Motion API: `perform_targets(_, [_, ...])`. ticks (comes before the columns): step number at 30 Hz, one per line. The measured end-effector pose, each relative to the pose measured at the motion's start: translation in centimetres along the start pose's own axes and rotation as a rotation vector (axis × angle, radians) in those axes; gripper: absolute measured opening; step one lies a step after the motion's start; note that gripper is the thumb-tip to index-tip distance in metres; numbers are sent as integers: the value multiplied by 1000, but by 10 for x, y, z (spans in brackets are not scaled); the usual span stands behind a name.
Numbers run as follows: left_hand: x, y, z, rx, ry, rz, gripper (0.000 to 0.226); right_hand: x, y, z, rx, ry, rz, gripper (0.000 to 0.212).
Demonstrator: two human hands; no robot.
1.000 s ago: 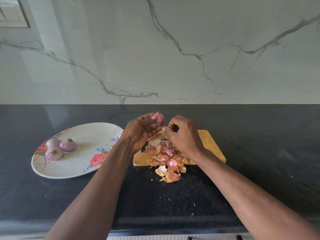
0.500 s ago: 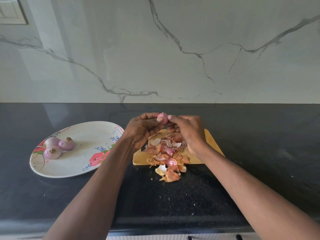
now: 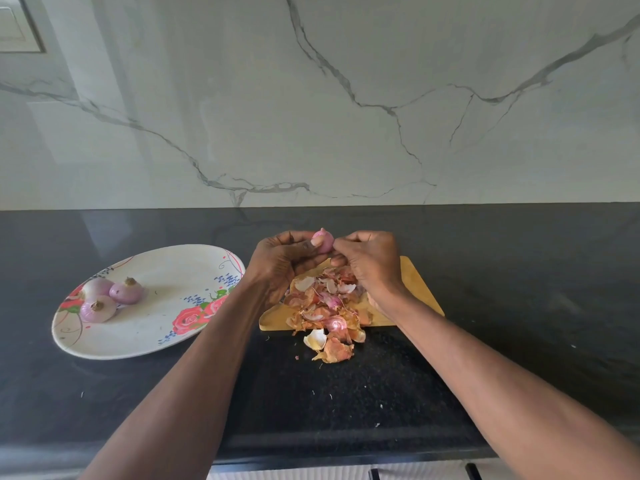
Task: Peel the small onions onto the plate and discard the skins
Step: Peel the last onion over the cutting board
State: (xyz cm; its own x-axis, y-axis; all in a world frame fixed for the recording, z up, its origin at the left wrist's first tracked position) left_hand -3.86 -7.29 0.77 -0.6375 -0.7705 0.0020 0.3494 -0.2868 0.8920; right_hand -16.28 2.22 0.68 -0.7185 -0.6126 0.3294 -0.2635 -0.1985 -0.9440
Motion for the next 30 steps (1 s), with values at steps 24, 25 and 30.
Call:
perform_targets(24, [6, -6, -2, 75, -29, 61, 37, 5, 2, 6, -140, 16, -8, 35])
perform_targets(25, [6, -6, -2, 76, -28, 60, 36, 4, 2, 6, -138, 20, -17, 37])
perform_targets(30, [5, -5, -1, 21, -39, 16, 27, 3, -1, 5, -125, 19, -29, 29])
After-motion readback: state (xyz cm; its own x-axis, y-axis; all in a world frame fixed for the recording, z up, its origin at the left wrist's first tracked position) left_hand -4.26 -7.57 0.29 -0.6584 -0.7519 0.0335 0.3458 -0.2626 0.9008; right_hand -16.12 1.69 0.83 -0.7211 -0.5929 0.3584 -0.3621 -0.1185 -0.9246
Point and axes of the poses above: each hand's wrist, its own x-axis towards the middle knuckle, its own z-axis out of the palm, y = z × x, the point moved 2 cm from there along x, towards the middle knuckle, and after that the axes turned 4 degrees about y, right-handed, at the moved point
